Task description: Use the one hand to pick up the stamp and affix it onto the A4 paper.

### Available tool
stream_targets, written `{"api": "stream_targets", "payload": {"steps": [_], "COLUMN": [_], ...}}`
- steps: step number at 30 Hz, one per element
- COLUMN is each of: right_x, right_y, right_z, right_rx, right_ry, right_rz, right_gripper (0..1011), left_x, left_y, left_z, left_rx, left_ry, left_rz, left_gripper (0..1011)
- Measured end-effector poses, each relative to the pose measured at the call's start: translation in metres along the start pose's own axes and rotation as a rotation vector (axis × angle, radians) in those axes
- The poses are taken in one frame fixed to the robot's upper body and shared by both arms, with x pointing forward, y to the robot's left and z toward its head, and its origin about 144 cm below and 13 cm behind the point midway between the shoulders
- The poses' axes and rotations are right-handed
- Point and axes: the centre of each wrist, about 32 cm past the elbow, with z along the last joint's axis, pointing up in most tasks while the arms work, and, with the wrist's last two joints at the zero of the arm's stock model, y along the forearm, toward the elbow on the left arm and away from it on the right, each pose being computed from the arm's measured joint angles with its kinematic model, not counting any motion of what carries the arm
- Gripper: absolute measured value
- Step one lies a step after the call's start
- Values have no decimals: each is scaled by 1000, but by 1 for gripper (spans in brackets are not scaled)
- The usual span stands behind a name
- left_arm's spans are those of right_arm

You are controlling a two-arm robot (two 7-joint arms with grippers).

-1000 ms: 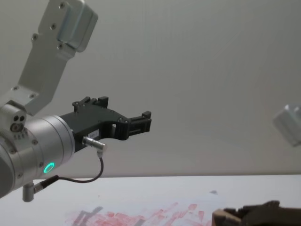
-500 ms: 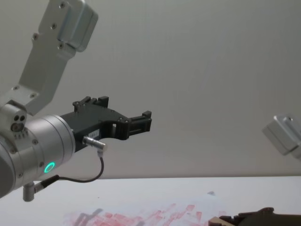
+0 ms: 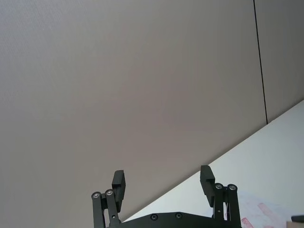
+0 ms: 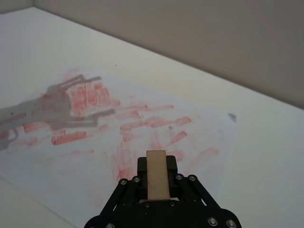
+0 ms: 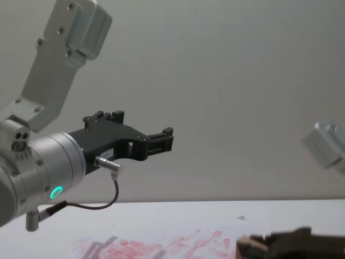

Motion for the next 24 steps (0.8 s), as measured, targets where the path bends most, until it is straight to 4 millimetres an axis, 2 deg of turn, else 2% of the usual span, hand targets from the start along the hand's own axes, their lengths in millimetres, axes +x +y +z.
{"api": "stream_targets", "payload": {"steps": [13,24], "right_x": [7,12], "right_y": [-22,-59], "right_z": [29,26], "right_rx": [170,186], "right_ry": [-16,23], "right_rz": [-82,-207], "right_gripper": [217,217], "left_x": [0,0], "left_y": [0,0], "left_z": [0,0], "left_rx": [0,0], "left_ry": [0,0], "left_rz": [0,0], "left_gripper": [1001,1001]}}
